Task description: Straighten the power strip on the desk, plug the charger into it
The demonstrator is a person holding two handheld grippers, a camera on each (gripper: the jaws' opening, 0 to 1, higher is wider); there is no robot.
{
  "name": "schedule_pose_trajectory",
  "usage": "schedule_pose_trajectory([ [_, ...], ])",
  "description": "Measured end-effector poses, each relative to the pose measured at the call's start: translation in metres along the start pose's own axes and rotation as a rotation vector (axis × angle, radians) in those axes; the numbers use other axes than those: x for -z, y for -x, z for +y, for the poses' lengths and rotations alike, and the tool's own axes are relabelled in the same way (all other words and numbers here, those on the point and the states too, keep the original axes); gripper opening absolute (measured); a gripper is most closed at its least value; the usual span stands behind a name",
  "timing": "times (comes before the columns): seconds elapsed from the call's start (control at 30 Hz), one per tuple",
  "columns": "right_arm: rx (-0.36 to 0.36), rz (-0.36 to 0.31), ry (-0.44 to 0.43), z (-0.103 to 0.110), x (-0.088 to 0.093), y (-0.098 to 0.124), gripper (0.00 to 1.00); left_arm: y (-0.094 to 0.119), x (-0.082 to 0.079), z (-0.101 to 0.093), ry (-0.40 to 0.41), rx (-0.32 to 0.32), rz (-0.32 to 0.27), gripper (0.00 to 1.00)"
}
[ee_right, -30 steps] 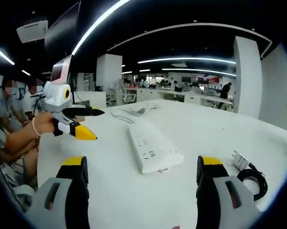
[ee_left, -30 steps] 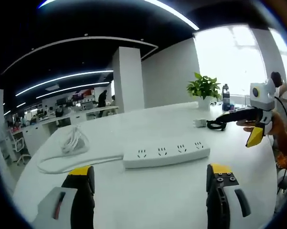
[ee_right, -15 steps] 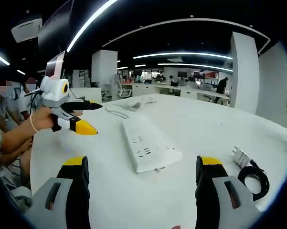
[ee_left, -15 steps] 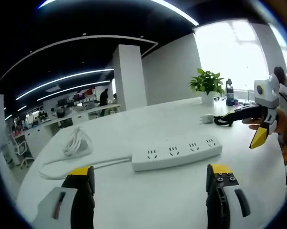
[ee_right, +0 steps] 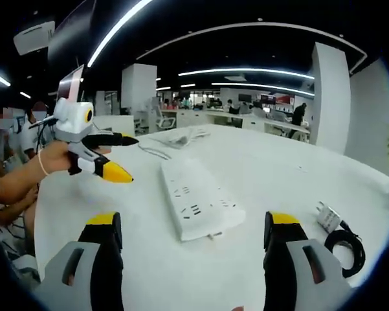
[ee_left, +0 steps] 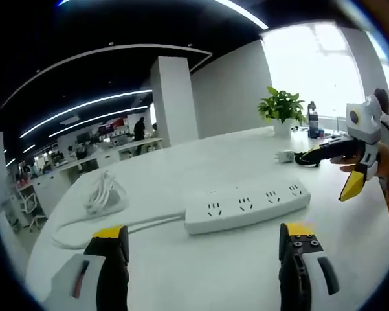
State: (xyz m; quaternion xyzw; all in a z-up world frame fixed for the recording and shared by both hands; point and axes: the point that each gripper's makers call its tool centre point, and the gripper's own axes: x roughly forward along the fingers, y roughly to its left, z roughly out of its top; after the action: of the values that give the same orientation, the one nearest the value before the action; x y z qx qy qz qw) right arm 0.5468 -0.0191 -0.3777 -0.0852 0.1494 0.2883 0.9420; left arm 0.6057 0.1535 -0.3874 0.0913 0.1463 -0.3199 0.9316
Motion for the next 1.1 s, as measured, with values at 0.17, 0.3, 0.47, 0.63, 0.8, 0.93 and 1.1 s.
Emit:
schedule_pose_trajectory([
  [0.17,0.000,0.021,-0.003,-0.003,0.002,-0.006,0.90,-0.004,0.001,0.001,-0.008,0.002,0.010,0.98],
  [0.3,0.005,0.033,-0.021,-0.007,0.004,-0.010,0.90,-0.011,0.003,0.007,-0.011,-0.006,0.022,0.98],
  [0.47,0.000,0.033,-0.059,-0.006,0.009,-0.014,0.87,-0.019,0.007,0.010,-0.005,-0.001,0.033,0.97],
  [0.63,0.004,0.056,-0.048,-0.005,0.014,-0.018,0.87,-0.027,0.010,0.009,-0.033,0.014,0.054,0.96],
  [0.8,0.003,0.062,-0.047,-0.003,0.016,-0.020,0.86,-0.031,0.011,0.009,-0.046,0.027,0.058,0.93],
  [0.93,0.004,0.068,-0.052,-0.002,0.019,-0.022,0.85,-0.033,0.012,0.010,-0.051,0.027,0.059,0.91],
  [1.1,0.004,0.069,-0.057,-0.002,0.019,-0.024,0.84,-0.035,0.014,0.009,-0.050,0.048,0.069,0.87],
])
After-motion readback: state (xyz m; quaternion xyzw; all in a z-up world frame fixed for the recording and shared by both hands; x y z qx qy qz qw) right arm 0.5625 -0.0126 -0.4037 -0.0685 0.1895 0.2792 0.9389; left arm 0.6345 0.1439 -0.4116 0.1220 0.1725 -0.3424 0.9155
